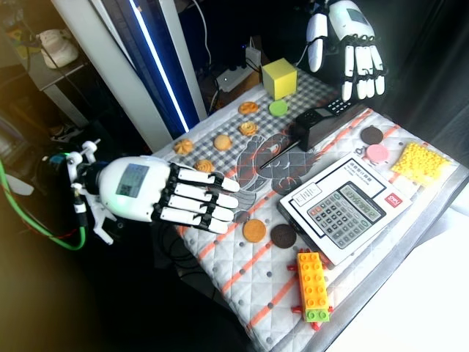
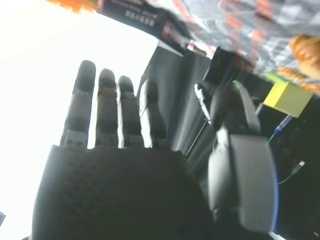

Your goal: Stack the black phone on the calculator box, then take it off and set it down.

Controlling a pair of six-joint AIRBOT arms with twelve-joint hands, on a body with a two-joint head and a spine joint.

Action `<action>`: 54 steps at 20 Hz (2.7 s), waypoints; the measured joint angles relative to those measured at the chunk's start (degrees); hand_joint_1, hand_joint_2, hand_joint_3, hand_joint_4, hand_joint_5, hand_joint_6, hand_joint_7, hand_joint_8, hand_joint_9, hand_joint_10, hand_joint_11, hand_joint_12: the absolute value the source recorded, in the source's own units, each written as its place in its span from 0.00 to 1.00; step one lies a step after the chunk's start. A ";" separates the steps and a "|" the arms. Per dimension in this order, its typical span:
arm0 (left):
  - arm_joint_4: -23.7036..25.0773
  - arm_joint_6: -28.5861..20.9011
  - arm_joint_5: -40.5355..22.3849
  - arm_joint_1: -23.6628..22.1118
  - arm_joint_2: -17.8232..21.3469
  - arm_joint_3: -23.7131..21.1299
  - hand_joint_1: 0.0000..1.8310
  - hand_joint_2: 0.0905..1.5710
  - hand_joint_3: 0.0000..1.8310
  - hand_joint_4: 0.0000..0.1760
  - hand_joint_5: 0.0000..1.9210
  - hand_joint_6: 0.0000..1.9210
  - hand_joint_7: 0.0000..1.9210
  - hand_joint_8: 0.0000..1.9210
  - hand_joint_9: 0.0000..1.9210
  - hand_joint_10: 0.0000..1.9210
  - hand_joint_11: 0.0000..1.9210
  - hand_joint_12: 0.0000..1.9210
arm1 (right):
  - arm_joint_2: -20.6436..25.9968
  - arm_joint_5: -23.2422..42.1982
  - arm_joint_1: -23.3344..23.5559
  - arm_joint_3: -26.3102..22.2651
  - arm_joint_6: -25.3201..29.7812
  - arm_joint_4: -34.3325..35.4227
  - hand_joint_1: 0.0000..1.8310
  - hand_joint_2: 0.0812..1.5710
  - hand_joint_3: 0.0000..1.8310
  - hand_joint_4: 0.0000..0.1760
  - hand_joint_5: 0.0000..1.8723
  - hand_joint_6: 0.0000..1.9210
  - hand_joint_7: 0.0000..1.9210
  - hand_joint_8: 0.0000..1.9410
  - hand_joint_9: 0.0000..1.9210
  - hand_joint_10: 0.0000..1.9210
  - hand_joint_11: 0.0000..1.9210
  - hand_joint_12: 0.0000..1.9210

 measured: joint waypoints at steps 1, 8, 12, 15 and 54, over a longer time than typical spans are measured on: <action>0.07 0.15 0.90 -1.11 -0.57 0.76 0.25 0.58 0.00 0.81 0.04 0.00 0.07 0.00 0.11 0.00 0.00 0.50 | 0.00 0.02 0.00 0.00 0.00 0.07 0.02 0.81 0.00 0.37 0.25 0.00 0.17 0.00 0.16 0.01 0.06 0.34; 1.70 4.35 12.09 -6.43 -4.04 3.96 0.33 0.45 0.00 0.99 0.00 0.00 0.04 0.00 0.12 0.01 0.00 0.47 | 0.00 -0.07 0.00 0.00 0.00 -0.07 0.03 0.81 0.00 0.58 0.23 0.00 0.16 0.00 0.16 0.00 0.06 0.34; 0.17 10.36 15.52 -7.02 -4.76 3.96 0.34 0.46 0.00 0.99 0.00 0.00 0.08 0.00 0.16 0.00 0.01 0.46 | 0.00 0.00 0.00 0.00 0.00 -0.42 0.02 0.82 0.00 0.64 0.23 0.00 0.16 0.00 0.16 0.00 0.02 0.38; -0.33 10.62 18.75 -8.57 -5.90 6.43 0.30 0.51 0.00 1.00 0.01 0.00 0.13 0.00 0.19 0.00 0.02 0.45 | 0.00 -0.04 0.02 0.00 0.02 -0.50 0.01 0.83 0.00 0.57 0.24 0.00 0.17 0.00 0.15 0.00 0.04 0.37; 0.61 2.62 28.44 -29.94 -30.91 33.75 0.70 0.65 0.00 0.00 0.60 0.26 0.58 0.49 0.53 0.37 0.34 0.68 | -2.43 -0.96 2.14 1.68 0.50 -3.48 0.00 0.85 0.00 0.17 0.26 0.01 0.18 0.00 0.18 0.00 0.09 0.33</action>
